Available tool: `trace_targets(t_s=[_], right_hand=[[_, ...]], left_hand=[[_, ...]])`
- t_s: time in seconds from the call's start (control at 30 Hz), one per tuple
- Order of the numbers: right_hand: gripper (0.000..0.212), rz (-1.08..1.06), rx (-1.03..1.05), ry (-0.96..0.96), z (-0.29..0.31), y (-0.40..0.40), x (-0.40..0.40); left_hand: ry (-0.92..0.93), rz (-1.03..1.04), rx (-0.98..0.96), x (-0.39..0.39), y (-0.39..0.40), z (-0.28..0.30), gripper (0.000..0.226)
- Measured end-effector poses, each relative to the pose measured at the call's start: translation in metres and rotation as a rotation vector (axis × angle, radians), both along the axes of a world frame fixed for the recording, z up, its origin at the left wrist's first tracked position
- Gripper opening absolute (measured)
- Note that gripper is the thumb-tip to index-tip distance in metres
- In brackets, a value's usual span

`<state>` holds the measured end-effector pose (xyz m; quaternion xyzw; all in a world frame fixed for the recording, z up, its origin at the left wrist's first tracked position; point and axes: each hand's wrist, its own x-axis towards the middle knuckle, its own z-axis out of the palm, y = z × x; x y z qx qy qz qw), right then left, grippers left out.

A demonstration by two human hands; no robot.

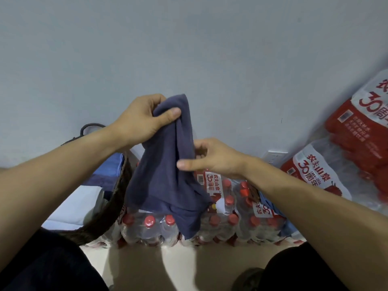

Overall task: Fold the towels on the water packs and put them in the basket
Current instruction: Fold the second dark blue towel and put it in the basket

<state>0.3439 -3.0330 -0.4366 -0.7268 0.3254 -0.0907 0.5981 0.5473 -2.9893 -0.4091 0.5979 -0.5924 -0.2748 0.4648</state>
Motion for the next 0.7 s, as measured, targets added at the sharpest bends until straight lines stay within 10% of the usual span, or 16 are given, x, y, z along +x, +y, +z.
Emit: trace_targets(t_s=[0.37,0.7], right_hand=[[0.029,0.169,-0.245,0.586,-0.025,-0.027,-0.012],[0.026,-0.231,-0.213,-0.025,0.015,-0.023,-0.009]], left_hand=[[-0.184,0.461,-0.138,0.03,-0.004,-0.01,0.027],[-0.057,-0.069,0.261,-0.006,0.003,-0.018,0.047]])
